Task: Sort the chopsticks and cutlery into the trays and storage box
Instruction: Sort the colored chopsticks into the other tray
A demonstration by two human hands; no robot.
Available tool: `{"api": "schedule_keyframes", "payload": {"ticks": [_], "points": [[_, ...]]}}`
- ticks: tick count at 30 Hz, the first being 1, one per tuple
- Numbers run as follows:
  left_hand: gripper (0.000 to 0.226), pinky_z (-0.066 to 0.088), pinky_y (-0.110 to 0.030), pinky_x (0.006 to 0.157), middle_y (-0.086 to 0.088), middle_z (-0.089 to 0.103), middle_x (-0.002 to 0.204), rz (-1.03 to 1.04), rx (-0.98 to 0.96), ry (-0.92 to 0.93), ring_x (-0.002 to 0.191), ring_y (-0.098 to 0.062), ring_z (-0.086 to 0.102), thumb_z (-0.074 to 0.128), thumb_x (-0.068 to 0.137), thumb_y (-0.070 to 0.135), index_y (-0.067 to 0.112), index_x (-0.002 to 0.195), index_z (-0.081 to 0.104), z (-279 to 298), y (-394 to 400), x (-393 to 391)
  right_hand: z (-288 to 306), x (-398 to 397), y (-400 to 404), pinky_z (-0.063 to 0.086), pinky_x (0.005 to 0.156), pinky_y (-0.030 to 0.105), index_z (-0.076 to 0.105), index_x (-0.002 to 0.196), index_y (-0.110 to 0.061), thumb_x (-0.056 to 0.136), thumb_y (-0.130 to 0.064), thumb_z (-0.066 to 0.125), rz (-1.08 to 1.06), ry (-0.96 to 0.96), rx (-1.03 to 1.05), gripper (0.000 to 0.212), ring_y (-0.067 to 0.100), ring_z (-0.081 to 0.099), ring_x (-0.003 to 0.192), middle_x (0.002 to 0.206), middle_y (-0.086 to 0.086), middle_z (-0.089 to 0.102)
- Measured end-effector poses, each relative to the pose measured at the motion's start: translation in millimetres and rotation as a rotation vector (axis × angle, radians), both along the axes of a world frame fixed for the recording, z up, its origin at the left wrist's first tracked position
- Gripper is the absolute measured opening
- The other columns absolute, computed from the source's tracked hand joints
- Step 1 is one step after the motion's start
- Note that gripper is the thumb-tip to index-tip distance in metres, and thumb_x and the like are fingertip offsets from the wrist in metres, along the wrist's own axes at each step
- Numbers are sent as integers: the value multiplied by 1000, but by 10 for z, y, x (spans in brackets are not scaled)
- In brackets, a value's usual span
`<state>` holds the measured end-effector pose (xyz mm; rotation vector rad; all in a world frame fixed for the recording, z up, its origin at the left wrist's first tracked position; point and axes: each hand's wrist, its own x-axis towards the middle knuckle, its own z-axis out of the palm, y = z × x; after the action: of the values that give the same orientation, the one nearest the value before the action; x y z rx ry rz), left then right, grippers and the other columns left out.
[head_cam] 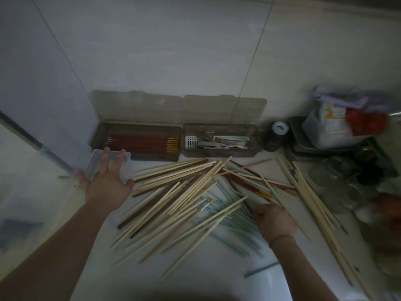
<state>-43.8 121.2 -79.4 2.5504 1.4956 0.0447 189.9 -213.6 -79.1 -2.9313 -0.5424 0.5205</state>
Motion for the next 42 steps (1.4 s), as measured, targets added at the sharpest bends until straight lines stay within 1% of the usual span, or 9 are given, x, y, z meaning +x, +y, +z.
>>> {"api": "schedule_keyframes", "payload": {"ticks": [4,11,18,21,25,29,34,38,42], "points": [[84,3,-62,114,6,-7,164,5,-12,9,148,-21,15,59,88,49,46,152,6,-16,16,3,-14,-18,-28,39,63,23,69,91,-34,87,-42,62,-65,-15,29,11,24,65,88,98,0,70],[84,3,-61,115,6,-9,164,7,-1,31,149,-21,15,58,89,49,46,152,3,-43,20,6,-97,-133,-94,39,62,23,63,111,-39,91,-37,55,33,-261,-14,22,21,63,91,104,-3,63],[84,3,-62,114,5,-7,164,11,7,29,149,-23,16,58,88,49,46,152,4,-63,27,9,-136,-25,-174,42,67,26,68,99,-35,87,-41,60,17,-136,13,15,24,53,99,102,-2,55],[84,3,-61,114,4,-6,164,15,10,28,148,-23,18,59,88,48,45,153,6,-39,11,13,-107,5,-228,44,73,29,68,99,-35,86,-39,62,52,-164,7,15,24,49,99,105,-3,57],[83,3,-61,115,5,-6,164,19,3,29,145,-25,25,59,88,47,46,152,6,-15,0,19,67,54,-398,46,70,30,71,85,-30,79,-27,73,-15,-228,244,7,27,59,80,88,-1,69],[84,3,-60,114,4,-4,164,15,25,9,145,-25,24,61,87,46,45,152,8,-31,-8,18,325,132,-561,40,57,17,61,72,-37,78,-23,77,-78,-88,476,22,4,57,64,70,-18,62],[84,3,-61,114,4,-6,164,11,17,20,148,-23,18,59,88,49,45,153,6,-46,18,17,641,134,-478,41,64,2,64,67,-28,71,-9,80,-137,-73,860,26,-2,61,71,82,-15,67],[85,3,-63,114,3,-3,165,1,22,-26,146,-25,22,62,87,46,43,153,9,-42,4,4,860,165,-249,49,70,8,70,73,-24,71,-1,78,-72,78,1012,24,2,65,73,82,-10,72],[85,2,-61,115,3,-4,165,-6,18,-42,146,-21,23,62,88,45,42,154,9,1,-10,-8,905,101,177,54,66,15,70,71,-19,70,4,77,-89,209,1144,24,8,68,70,77,-3,73]]}}
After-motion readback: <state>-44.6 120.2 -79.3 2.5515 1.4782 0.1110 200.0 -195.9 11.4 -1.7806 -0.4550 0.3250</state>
